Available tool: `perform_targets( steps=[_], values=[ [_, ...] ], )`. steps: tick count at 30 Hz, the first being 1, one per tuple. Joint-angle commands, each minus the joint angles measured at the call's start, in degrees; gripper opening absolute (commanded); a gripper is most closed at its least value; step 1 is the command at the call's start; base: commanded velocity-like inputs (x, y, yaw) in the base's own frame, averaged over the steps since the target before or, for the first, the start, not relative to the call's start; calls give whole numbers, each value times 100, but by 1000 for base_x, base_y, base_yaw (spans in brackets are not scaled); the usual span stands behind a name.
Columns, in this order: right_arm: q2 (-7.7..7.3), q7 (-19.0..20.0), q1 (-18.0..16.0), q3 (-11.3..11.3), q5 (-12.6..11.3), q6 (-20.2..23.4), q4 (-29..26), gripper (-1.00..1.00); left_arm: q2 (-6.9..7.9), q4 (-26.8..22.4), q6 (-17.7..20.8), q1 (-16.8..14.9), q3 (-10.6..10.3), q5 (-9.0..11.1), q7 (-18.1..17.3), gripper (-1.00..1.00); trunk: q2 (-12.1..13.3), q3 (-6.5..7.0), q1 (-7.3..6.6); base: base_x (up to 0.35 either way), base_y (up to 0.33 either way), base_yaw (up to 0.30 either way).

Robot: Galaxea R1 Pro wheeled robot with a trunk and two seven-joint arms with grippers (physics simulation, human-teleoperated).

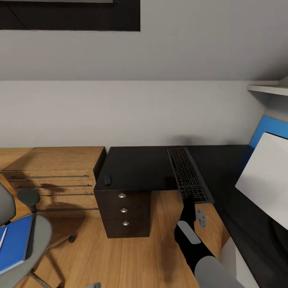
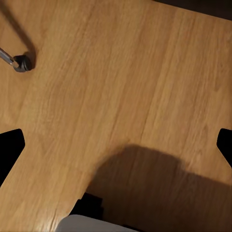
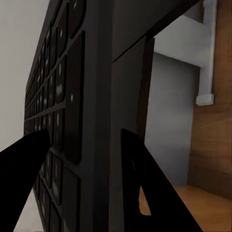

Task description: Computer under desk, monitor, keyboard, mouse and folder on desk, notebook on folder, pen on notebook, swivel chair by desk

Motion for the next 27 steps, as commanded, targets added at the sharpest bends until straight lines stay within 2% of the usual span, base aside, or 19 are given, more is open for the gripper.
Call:
perform_targets(
  steps=[1, 3, 4, 8, 18, 27],
  values=[
    [-2, 45, -5, 28, -43, -46, 9, -100, 3, 1, -25, -4, -49, 49, 37, 100, -3, -5, 0, 10, 0, 0],
    [-1, 52, -5, 64, -20, -77, 21, -100, 3, 1, -25, -4, -46, 49, 36, 100, -3, -5, 0, 100, 0, 0],
    [-7, 62, -5, 192, 44, -78, 19, -100, 3, 1, -26, -4, -50, 49, 35, 100, -3, -5, 0, 270, 0, 0],
    [-9, 72, -5, 255, 49, -66, -14, -100, 3, 1, -20, -4, -116, 49, 38, 100, -3, -5, 0, 179, 0, 0],
    [4, 68, -5, 256, 39, -54, 13, -100, 3, 1, -26, -4, -147, 49, 41, 100, -3, -5, 0, 30, 0, 0],
    [-10, 45, -5, 242, 40, -42, 264, -100, 3, 1, -26, -4, -147, 49, 38, 100, -3, -5, 0, 278, 0, 0]
  ],
)
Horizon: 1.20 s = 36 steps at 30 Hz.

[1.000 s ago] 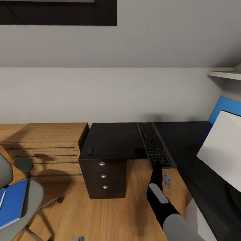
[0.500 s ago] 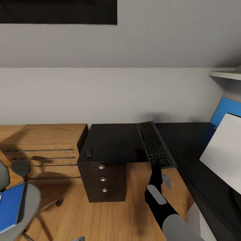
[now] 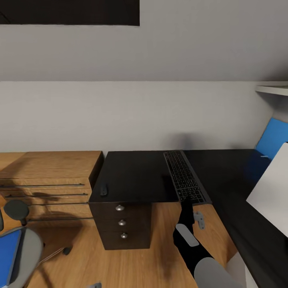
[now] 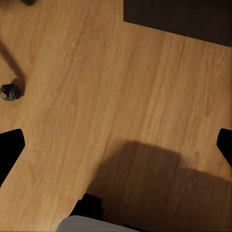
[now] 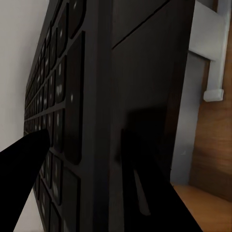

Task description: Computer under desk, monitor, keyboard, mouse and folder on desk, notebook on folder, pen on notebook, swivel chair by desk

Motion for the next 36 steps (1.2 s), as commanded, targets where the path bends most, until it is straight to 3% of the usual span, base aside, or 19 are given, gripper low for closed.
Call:
perform_targets(
  steps=[1, 7, 11, 15, 36],
  values=[
    [-3, 32, -5, 24, -49, -28, 8, -100, 4, 1, -24, -4, -49, 49, 37, 100, -3, -5, 3, 227, 0, 0],
    [-4, -46, -5, 22, -52, -25, 14, -100, 4, 1, -24, -4, -49, 50, 37, 100, -3, -5, 3, 168, 0, 0],
    [-10, -477, -5, 18, -46, -25, 10, -100, 4, -12, -21, -4, -64, 55, 30, 100, -3, -5, 3, 38, 0, 0],
    [-12, -618, -5, 16, -46, -26, 7, -100, 4, -47, -18, -4, -73, 69, 49, 100, -3, -5, 3, 7, 0, 0],
    [-13, -655, -5, 7, -52, -25, -1, -100, -40, -60, -10, -4, -67, 75, 53, 100, -845, -382, 464, 0, 0, 0]
  ],
)
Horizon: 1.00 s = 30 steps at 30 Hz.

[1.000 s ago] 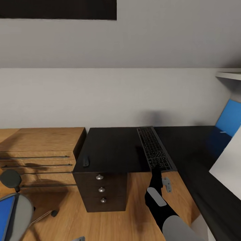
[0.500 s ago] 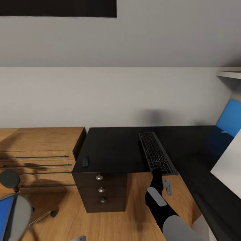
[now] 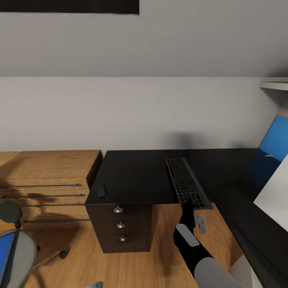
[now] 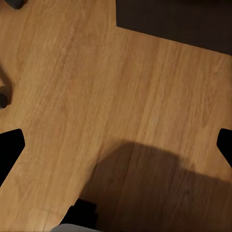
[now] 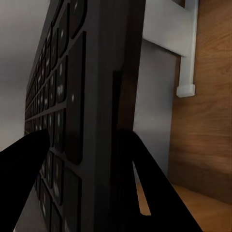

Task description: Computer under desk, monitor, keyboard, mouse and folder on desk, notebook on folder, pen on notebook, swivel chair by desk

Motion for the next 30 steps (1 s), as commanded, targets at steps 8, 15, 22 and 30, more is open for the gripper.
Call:
perform_targets(
  steps=[8, 15, 22, 30],
  values=[
    [-12, 18, -4, 32, -46, -37, -1, -100, 4, 2, -23, -4, -49, 49, 34, 100, -285, -132, 154, 0, 0, 0],
    [-13, 18, -4, 32, -46, -35, -1, -100, 4, 6, -22, -4, -46, 49, 38, 100, -285, -132, 154, 0, 0, 0],
    [-13, 18, -4, 32, -42, -38, -1, -100, 12, 14, -30, -4, -32, 49, 33, 100, -285, -132, 154, 52, 0, 0],
    [-13, 15, -4, 32, -41, -38, -1, 100, 12, 19, -27, -4, -31, 49, 30, 100, -285, -132, 154, 69, 0, 0]
  ],
)
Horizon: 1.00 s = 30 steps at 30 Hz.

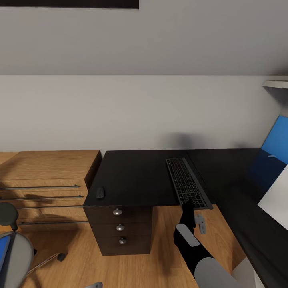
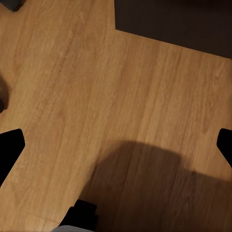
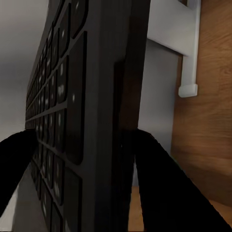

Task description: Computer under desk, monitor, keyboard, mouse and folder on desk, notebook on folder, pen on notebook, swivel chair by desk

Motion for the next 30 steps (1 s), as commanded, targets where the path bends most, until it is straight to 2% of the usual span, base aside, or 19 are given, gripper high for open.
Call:
perform_targets(
  steps=[1, 17, 30],
  values=[
    [-4, 11, -4, 33, -60, -37, -1, 100, 4, 1, -22, -4, -49, 49, 39, 100, -3, -5, 0, 3, 0, 0],
    [-4, 8, -4, 33, -60, -38, 4, 100, 4, 1, -28, -4, -49, 41, 38, 100, -3, -5, 0, 0, 0, 0],
    [-4, 8, -4, 35, -60, -33, 8, 100, 3, 1, -29, -4, -49, 40, 38, 100, -3, -5, 0, -136, 0, 0]
  ],
)
